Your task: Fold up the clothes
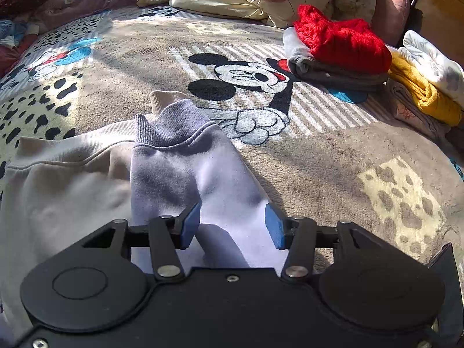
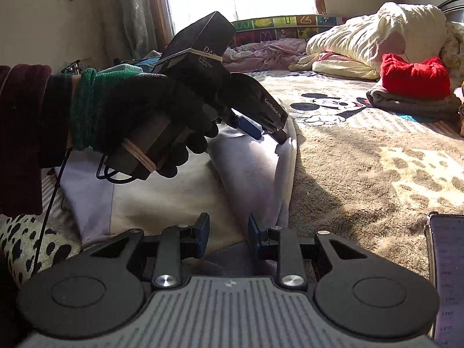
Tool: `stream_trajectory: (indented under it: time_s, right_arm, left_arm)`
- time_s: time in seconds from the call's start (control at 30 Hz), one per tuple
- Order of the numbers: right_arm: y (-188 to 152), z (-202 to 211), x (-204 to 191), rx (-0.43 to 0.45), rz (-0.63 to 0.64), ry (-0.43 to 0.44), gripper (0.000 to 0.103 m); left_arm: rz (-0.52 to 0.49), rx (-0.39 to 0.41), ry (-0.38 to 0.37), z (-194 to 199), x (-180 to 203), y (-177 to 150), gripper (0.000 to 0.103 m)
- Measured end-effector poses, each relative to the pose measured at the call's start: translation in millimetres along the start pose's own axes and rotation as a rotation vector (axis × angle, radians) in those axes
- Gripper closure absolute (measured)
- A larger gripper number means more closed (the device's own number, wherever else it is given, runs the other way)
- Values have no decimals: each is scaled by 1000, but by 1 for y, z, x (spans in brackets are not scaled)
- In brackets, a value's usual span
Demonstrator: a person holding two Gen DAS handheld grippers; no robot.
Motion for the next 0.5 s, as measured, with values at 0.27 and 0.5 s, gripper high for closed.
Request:
stream_trajectory:
  time_s: [0.27, 0.5]
  right_arm:
    - [-2, 25, 1, 30, -69, -16, 71]
    - [-8, 51, -8, 23, -25, -79, 65]
  left_arm:
    - [-34, 21, 118, 79, 24, -24, 40]
    - [-43, 59, 156, 138, 28, -47, 35]
Point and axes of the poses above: each gripper's, at about its wrist camera, not at the fingertips, and z roughly against the way its jaws point, x to its right, y to its top, the point moved 7 cm from there along -z, roughly the way its jaws point, and after that the axes turned 2 degrees about -y, right-handed, at the moved point
